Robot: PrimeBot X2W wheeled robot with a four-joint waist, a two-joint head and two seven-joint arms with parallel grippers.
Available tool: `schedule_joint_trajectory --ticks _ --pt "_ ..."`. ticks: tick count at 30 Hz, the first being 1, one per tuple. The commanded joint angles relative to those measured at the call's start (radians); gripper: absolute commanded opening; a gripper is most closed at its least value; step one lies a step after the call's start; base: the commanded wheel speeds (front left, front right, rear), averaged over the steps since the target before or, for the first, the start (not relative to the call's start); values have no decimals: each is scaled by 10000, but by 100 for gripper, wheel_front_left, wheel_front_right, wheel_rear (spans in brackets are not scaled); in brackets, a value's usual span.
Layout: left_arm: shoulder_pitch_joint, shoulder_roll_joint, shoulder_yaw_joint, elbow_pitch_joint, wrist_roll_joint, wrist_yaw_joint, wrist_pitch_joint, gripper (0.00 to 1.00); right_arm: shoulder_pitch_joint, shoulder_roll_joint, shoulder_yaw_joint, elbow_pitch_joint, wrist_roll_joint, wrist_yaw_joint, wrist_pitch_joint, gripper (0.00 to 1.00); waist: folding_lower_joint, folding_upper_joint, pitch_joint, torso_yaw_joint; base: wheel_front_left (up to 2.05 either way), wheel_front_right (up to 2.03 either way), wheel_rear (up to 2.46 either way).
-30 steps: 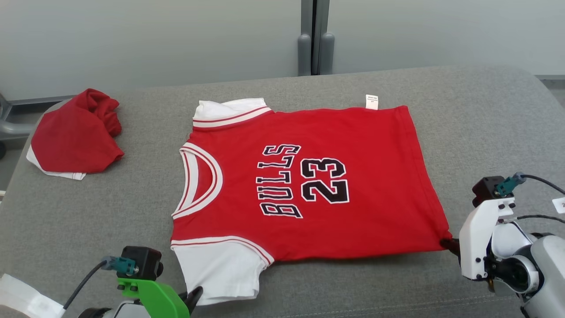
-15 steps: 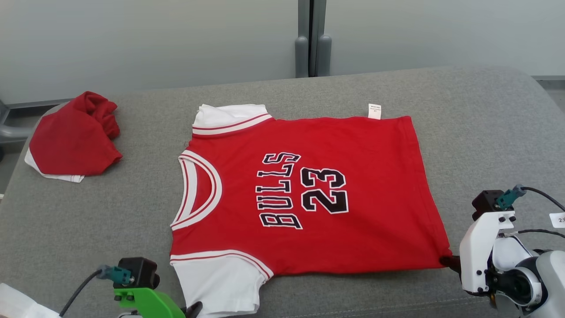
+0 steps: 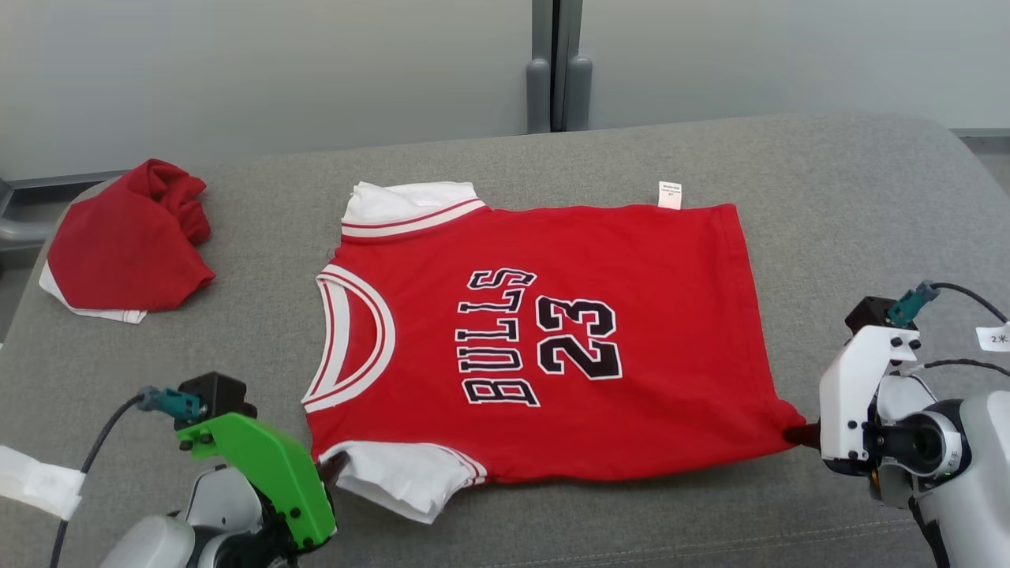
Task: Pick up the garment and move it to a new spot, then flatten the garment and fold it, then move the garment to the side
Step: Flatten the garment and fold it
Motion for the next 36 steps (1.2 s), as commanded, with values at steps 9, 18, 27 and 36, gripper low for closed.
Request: schedule_joint_trajectory --ticks 9,18,27,36 --pt "-1967 -472 -173 1311 173 -85 402 0 -1551 403 -345 744 -819 0 773 0 1 0 546 -51 0 0 0" --pt "-4201 -699 -916 3105 1093 -643 788 0 -2836 563 -235 1740 -1316 0 412 0 1 0 1076 -62 0 0 0" --pt "-5169 -979 -1166 4561 1372 -1121 651 0 -3613 590 -280 2874 -1508 0 -405 0 1 0 1576 -92 0 0 0" --pt "-5699 -1131 -1383 5271 1599 -1371 564 0 -4330 602 -167 3818 -1647 0 -1086 0 1 0 1949 -26 0 0 0"
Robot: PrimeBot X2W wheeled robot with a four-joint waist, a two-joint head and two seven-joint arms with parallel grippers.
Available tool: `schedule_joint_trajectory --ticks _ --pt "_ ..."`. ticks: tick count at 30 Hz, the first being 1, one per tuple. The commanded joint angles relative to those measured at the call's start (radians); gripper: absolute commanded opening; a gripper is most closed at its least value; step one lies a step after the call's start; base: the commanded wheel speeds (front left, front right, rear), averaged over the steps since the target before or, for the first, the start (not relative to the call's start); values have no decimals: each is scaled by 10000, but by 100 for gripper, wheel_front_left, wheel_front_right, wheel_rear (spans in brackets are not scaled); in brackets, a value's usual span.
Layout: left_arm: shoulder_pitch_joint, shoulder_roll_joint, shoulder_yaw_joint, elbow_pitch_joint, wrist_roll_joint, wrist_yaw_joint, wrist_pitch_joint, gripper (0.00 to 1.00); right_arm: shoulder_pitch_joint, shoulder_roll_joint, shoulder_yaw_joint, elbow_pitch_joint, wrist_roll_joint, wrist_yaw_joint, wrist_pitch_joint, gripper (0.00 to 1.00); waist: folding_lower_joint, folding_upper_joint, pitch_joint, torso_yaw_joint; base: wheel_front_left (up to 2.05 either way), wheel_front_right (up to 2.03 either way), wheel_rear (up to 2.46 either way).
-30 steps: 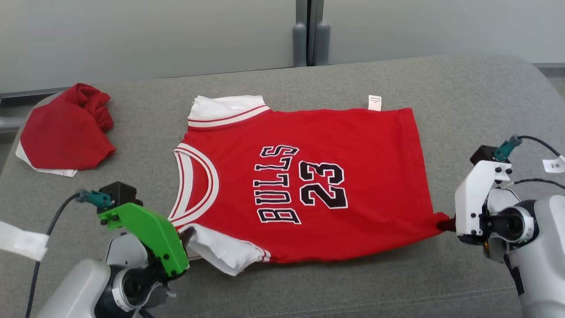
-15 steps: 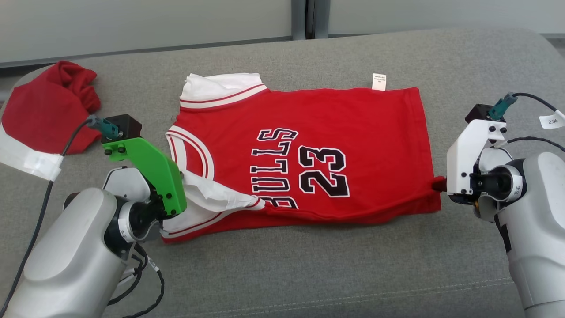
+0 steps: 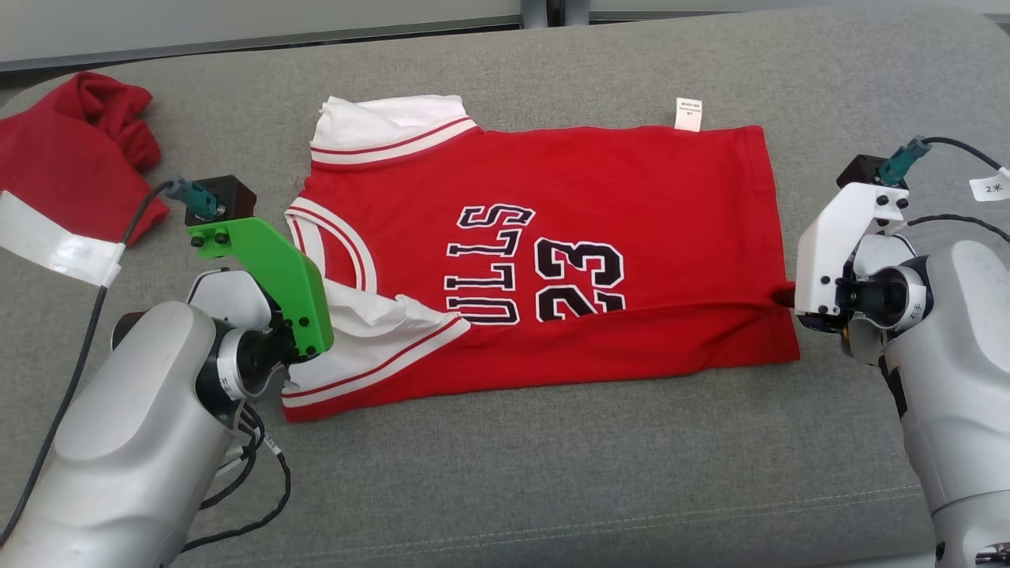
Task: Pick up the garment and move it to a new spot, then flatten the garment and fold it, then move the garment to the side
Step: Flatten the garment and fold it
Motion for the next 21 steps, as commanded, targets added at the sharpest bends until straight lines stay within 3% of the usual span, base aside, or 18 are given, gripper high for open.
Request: schedule_joint_trajectory --ticks 1,2,5,6,7,8,9,21 --pt "-179 -31 -12 48 70 -37 -36 0 -138 0 52 88 -82 0 -116 0 -1 0 58 30 0 0 0" --pt "-218 -66 -26 103 59 -60 -21 0 -198 -15 119 148 -88 0 -214 0 -1 0 77 44 0 0 0" --pt "-317 -125 -104 267 78 -94 88 0 -325 -64 268 413 -28 0 -425 47 -1 0 107 73 0 0 0" --pt "-362 -134 -146 309 111 -95 134 9 -388 -70 298 467 -35 0 -554 100 -1 0 110 80 0 0 0" --pt "-404 -141 -173 340 118 -108 161 32 -435 -69 330 551 -32 0 -623 100 -1 0 109 83 0 0 0" --pt "-451 -138 -193 368 129 -111 189 69 -488 -74 357 649 -14 0 -673 100 -1 0 105 87 0 0 0" --pt "-495 -129 -205 397 143 -113 228 100 -555 -96 374 730 3 0 -743 100 -1 0 97 89 0 0 0" --pt "-750 -1 11 439 190 -295 -355 100 -1194 -386 263 1236 190 0 -1930 100 -1 0 -264 13 0 0 0"
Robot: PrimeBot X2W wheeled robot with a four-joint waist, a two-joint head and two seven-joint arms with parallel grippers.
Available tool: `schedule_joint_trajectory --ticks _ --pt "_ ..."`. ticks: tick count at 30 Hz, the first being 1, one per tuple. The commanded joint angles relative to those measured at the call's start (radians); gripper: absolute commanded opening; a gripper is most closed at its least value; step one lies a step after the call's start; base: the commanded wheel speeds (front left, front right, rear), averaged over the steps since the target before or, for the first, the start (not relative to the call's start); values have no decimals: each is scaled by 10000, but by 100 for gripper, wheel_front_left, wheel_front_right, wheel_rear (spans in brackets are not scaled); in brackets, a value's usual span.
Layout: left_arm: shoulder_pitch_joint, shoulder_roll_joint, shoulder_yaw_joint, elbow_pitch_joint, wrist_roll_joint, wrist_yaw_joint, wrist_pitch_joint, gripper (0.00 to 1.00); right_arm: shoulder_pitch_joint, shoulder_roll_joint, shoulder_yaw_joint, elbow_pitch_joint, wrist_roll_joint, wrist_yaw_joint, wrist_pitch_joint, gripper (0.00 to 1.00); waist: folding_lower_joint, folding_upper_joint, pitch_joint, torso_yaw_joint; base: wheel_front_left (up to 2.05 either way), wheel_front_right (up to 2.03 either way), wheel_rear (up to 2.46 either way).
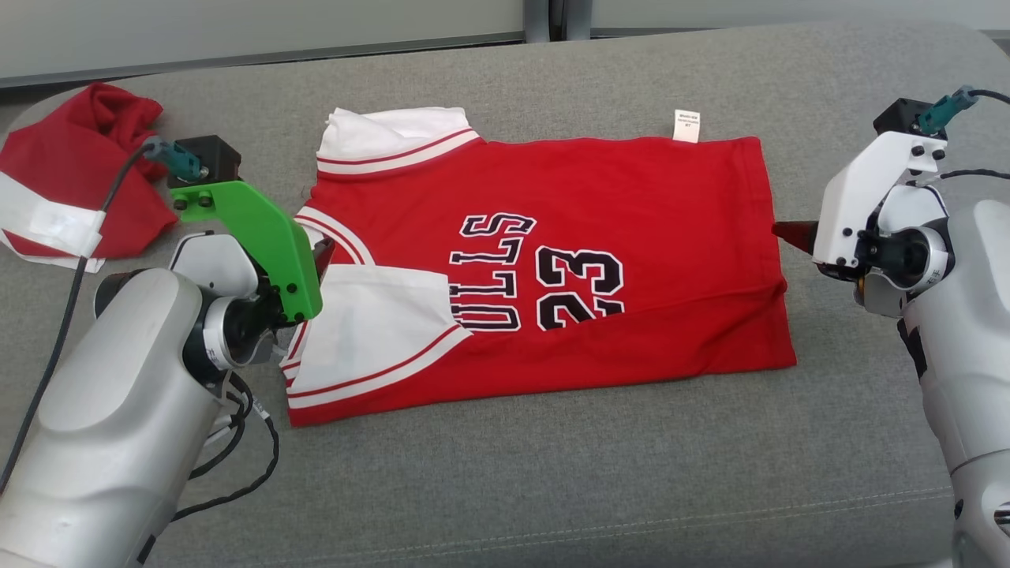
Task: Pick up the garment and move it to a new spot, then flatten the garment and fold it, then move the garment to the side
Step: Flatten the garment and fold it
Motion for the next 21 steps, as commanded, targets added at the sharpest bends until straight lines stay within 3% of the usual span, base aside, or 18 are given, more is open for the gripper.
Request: schedule_joint_trajectory --ticks 1,7,13,21 --pt "56 61 126 -25 -61 -49 -162 100 -73 -57 -76 27 127 0 -181 100 0 -1 -113 -48 0 0 0" --pt "641 243 419 -556 -137 -333 -1048 100 260 -526 443 -645 469 0 -1077 100 0 -1 -507 -117 0 0 0" --pt "1705 500 755 -1535 228 -571 -3049 100 1279 -1327 1149 -2071 1290 0 -2319 100 0 -1 -930 -141 0 0 0" --pt "3624 383 1308 -2471 136 -367 -5261 100 2962 -1672 972 -3299 2264 0 -3289 100 0 -1 -1291 -189 0 0 0"
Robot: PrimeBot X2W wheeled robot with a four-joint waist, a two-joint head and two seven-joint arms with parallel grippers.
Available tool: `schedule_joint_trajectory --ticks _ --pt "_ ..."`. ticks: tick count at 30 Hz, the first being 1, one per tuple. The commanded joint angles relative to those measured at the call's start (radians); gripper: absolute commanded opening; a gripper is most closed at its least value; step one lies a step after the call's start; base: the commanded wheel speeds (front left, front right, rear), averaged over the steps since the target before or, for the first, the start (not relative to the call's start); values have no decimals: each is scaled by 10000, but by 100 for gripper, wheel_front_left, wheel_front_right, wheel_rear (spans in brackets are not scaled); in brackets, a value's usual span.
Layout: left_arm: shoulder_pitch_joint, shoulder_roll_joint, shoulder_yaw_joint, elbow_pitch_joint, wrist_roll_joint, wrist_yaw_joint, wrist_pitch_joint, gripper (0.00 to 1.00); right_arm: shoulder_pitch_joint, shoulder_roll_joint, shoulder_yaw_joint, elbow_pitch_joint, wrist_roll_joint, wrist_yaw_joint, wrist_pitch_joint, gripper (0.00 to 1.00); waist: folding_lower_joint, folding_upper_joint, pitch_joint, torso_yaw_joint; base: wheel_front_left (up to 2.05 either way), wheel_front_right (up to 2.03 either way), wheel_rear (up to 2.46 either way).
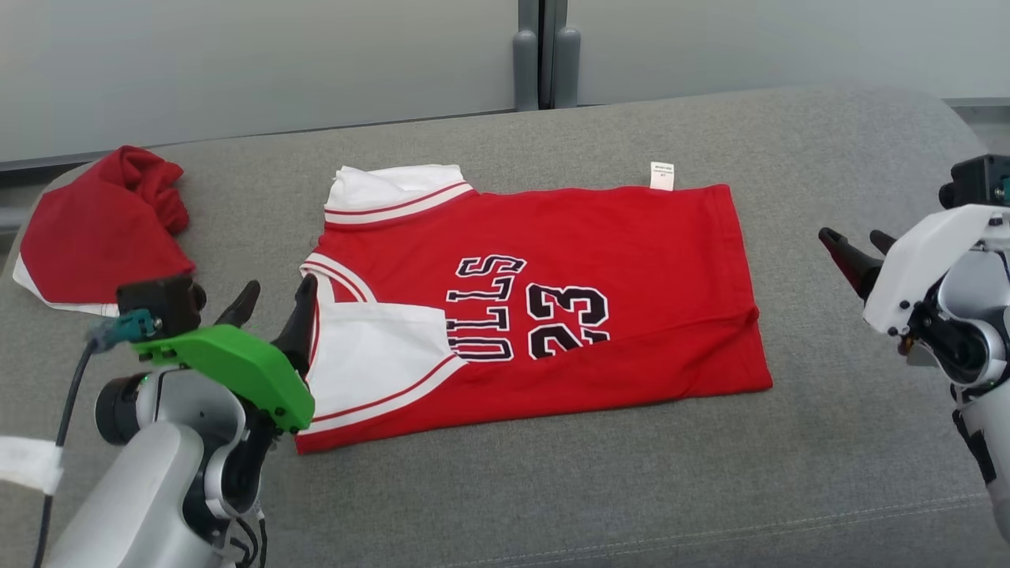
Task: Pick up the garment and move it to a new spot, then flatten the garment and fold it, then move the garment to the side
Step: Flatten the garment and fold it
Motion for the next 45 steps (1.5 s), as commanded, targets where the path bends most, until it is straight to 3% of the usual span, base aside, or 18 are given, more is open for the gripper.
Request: schedule_joint_trajectory --ticks 1,9,14,26,45 --pt "397 2 101 -130 -77 76 -307 100 402 -45 -110 -157 97 0 -233 100 0 0 -82 -10 0 0 0" --pt "2056 -181 386 -422 -54 374 -1729 100 2154 482 -998 -762 292 0 -1722 100 0 0 -232 115 0 0 0" --pt "2937 -677 645 -222 -532 561 -2294 100 3190 1189 -1492 -761 609 0 -2293 100 0 0 -321 185 0 0 0" --pt "3239 -1619 580 1330 -1434 403 -2025 100 3774 2356 -1896 387 761 0 -2949 100 0 0 -289 149 0 0 0" --pt "1543 -2352 893 4069 -2050 -63 -1748 100 2864 2376 -802 1227 1141 0 -3268 100 0 0 350 -167 0 0 0"
